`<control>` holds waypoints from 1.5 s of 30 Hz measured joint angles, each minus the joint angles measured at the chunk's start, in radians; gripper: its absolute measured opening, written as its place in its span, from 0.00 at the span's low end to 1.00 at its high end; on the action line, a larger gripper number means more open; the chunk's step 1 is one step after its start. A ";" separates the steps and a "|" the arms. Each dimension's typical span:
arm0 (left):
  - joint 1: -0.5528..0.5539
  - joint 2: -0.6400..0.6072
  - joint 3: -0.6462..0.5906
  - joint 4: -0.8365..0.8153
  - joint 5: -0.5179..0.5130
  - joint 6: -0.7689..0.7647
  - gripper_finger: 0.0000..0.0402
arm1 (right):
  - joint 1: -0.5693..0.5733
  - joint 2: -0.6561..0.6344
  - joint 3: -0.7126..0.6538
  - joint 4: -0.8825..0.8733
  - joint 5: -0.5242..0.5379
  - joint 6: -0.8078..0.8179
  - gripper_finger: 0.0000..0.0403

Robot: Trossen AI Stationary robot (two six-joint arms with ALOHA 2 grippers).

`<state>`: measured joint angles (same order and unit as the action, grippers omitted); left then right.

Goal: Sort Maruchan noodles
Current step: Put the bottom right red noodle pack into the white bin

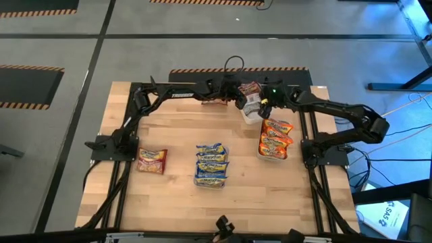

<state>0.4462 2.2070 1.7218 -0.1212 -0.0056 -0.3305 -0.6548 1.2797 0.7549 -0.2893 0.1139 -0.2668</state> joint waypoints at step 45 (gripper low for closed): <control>0.135 -0.815 -0.947 0.239 0.239 0.277 0.58 | 0.000 0.458 0.466 -0.206 -0.264 -0.349 0.52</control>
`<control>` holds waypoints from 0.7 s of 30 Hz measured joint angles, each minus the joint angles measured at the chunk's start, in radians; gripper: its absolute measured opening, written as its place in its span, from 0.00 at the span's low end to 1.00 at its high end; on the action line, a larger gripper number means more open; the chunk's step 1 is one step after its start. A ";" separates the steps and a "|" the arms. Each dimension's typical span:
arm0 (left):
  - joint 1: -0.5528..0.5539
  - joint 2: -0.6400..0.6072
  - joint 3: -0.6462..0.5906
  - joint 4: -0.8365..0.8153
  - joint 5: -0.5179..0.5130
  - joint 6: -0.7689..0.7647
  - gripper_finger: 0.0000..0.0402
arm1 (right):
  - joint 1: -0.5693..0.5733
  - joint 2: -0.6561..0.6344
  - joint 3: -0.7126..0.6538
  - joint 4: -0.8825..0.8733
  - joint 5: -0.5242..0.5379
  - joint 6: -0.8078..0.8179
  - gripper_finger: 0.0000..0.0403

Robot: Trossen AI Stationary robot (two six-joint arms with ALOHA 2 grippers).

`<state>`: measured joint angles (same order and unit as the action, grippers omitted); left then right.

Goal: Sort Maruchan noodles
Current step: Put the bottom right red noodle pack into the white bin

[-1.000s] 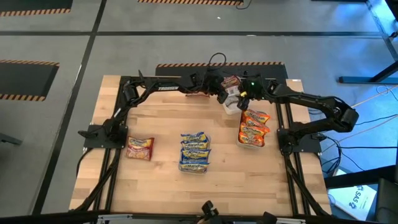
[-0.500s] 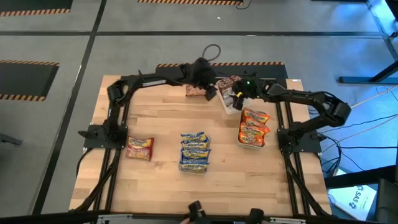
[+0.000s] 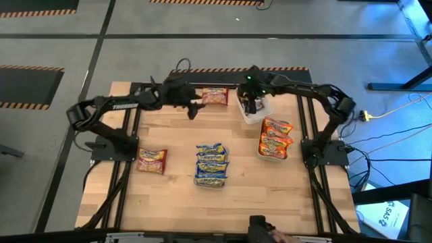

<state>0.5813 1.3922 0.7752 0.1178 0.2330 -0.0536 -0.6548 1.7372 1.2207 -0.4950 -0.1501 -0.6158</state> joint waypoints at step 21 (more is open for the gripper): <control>-0.088 -0.070 -0.137 0.133 -0.010 0.004 0.58 | 0.000 0.153 0.174 -0.276 0.079 -0.091 0.39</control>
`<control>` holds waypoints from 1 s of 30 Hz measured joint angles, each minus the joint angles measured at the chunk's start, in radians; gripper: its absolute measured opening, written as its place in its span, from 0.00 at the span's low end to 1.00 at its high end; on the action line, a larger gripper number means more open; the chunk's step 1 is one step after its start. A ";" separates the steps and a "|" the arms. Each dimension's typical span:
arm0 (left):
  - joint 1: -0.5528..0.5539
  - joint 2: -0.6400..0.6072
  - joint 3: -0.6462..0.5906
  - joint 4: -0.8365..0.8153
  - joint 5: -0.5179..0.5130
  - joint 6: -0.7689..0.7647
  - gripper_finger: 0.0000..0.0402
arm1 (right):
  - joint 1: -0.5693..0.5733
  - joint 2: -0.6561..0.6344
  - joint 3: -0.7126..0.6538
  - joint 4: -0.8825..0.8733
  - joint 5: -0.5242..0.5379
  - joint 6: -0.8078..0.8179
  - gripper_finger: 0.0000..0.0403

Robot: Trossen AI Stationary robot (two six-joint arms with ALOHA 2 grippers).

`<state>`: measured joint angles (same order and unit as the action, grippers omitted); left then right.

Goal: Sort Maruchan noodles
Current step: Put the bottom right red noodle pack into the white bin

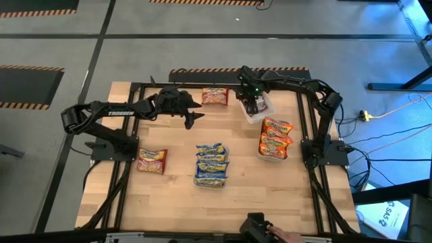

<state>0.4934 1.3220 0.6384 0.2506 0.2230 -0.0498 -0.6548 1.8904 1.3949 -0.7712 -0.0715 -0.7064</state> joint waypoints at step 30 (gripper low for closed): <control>0.001 0.000 0.000 0.035 -0.002 0.001 0.58 | 0.014 -0.232 -0.002 -0.016 0.080 0.026 0.00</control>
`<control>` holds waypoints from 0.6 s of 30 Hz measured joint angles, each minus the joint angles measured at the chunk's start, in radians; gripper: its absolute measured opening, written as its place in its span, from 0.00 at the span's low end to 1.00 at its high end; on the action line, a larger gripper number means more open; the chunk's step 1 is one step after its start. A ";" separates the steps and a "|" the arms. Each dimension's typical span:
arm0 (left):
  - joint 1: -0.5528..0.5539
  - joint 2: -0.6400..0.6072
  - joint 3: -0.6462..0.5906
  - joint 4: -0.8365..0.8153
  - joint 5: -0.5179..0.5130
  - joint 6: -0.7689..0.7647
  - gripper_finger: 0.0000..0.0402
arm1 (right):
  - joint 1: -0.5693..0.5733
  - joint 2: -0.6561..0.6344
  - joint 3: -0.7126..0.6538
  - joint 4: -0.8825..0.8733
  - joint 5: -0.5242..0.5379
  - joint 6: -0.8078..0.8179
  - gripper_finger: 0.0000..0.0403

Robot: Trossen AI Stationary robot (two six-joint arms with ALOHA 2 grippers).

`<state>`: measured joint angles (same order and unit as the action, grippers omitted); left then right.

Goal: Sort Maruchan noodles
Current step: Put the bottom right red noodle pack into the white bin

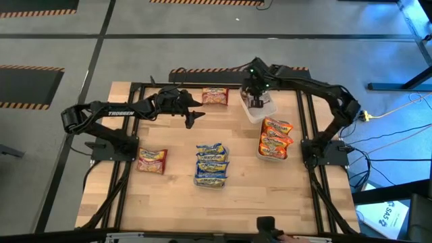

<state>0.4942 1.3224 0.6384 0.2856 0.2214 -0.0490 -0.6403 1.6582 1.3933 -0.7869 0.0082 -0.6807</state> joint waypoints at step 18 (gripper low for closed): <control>-0.198 0.000 0.000 0.175 -0.012 0.164 0.58 | 0.019 -0.086 0.000 0.135 -0.579 0.309 0.00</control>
<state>0.2958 1.3228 0.6384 0.4603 0.2094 0.1147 -0.6209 1.5726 1.3937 -0.6515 -0.5707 -0.3715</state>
